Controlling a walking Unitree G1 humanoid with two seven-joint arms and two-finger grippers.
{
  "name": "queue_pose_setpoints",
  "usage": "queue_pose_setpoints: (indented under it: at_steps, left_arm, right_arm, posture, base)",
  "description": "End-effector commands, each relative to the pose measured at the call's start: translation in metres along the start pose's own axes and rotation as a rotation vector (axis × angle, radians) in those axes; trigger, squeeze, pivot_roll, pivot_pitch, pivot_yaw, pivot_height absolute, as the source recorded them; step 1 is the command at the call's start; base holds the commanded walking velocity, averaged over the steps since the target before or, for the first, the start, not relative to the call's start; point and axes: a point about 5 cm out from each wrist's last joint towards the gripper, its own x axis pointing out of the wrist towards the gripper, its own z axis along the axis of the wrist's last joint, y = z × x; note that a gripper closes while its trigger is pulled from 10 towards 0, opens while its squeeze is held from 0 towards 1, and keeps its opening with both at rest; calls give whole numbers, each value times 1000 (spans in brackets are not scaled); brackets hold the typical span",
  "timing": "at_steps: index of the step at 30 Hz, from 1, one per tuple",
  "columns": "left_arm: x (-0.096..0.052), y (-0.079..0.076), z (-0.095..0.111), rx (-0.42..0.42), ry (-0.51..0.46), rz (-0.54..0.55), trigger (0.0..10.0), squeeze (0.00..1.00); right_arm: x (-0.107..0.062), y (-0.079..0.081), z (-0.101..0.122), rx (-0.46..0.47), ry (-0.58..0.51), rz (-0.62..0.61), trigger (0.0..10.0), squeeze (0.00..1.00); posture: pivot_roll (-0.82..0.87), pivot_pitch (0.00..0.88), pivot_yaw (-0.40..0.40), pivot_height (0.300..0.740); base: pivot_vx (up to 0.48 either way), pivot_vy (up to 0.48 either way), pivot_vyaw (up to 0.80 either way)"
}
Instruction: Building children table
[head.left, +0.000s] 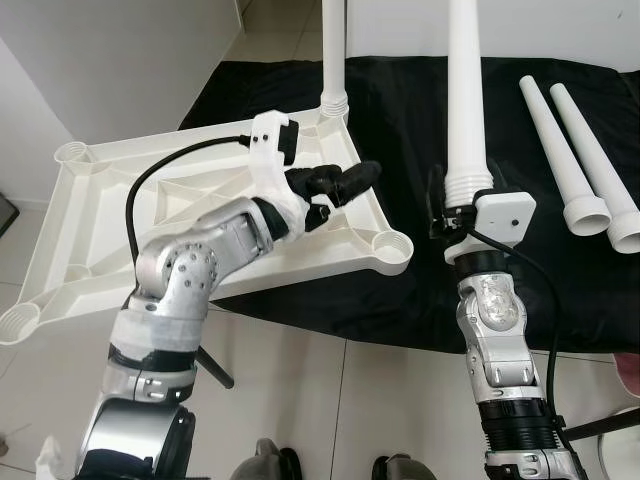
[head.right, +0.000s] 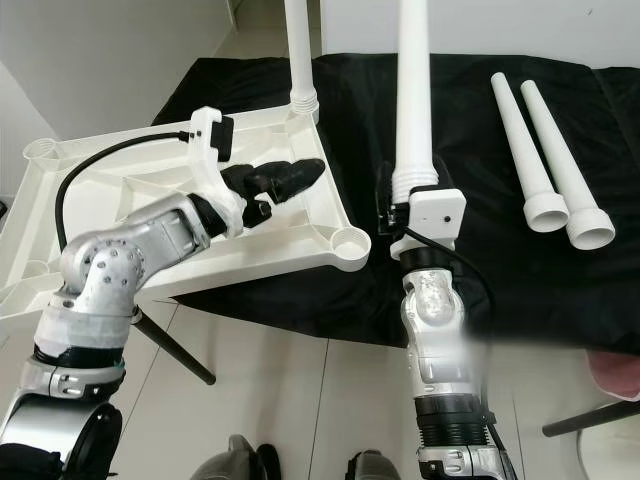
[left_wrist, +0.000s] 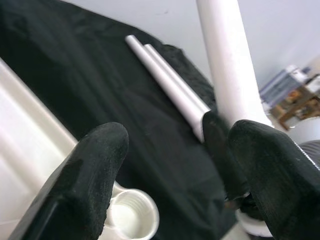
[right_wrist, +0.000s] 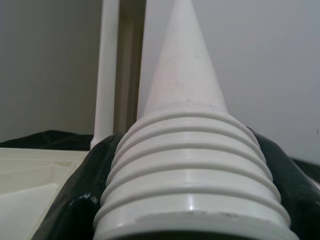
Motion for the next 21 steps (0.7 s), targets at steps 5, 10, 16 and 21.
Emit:
queue_pose_setpoints:
  at_steps: [5,10,16,21]
  left_arm:
    - [-1,-12,6,-77,37,-309,10000,0]
    - [2,-12,7,-109,47,-331,10000,0]
    - [8,-14,17,-205,33,-384,10000,0]
    - [12,-13,31,-281,4,-433,10000,0]
  right_arm:
    - [-5,9,15,-48,-101,54,10000,0]
    - [-10,18,19,-81,-136,101,10000,0]
    - [-15,29,23,-124,-179,182,10000,0]
    - [-22,38,20,-132,-176,252,10000,0]
  posture:
    - [-71,50,113,740]
    - [-93,24,122,740]
    - [-111,6,126,740]
    - [-121,0,130,740]
  base:
    - [0,0,0]
    - [0,0,0]
    - [0,0,0]
    - [0,0,0]
